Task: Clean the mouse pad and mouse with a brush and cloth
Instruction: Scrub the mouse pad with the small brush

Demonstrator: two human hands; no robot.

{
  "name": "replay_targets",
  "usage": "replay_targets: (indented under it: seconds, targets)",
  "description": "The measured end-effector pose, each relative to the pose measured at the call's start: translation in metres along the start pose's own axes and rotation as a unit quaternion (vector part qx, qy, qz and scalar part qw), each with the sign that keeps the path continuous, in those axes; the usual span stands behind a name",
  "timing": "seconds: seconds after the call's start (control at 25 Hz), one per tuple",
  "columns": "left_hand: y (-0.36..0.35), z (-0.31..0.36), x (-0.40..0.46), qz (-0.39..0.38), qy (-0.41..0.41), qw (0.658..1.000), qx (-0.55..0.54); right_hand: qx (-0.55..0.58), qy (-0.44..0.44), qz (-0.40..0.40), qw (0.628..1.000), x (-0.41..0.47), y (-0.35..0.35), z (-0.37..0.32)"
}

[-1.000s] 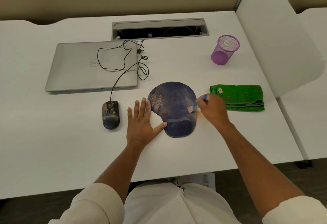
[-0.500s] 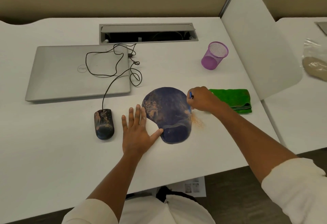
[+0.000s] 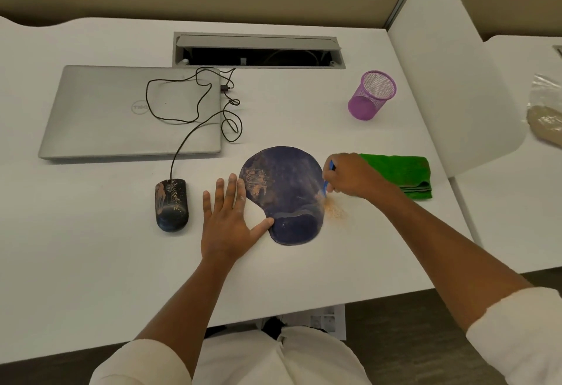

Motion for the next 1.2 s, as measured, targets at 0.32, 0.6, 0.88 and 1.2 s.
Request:
replay_targets:
  seconds: [0.32, 0.6, 0.88, 1.2]
  targets:
    - [0.000, -0.001, -0.001, 0.005, 0.006, 1.000, 0.015, 0.038, 0.044, 0.046, 0.997, -0.023, -0.010, 0.019]
    - [-0.001, -0.001, -0.001, 0.003, 0.009, 1.000, 0.019, 0.095, 0.061, 0.100, 0.989, -0.023, 0.008, 0.017]
    - [0.000, 0.000, -0.003, 0.005, 0.011, 1.000, 0.024, 0.117, 0.078, 0.052, 0.989, -0.025, 0.003, 0.022]
    - [0.001, 0.001, -0.002, 0.002, 0.013, 1.000, 0.021, -0.037, 0.096, -0.028, 0.994, -0.018, -0.016, 0.008]
Point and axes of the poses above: each hand's wrist, its own x-axis towards the middle knuckle, its own y-axis out of the back of the hand, z = x × y, the point moved 10 cm from there along x, towards the middle knuckle, and after that the axes turned 10 degrees about -y, right-handed, at the moved point
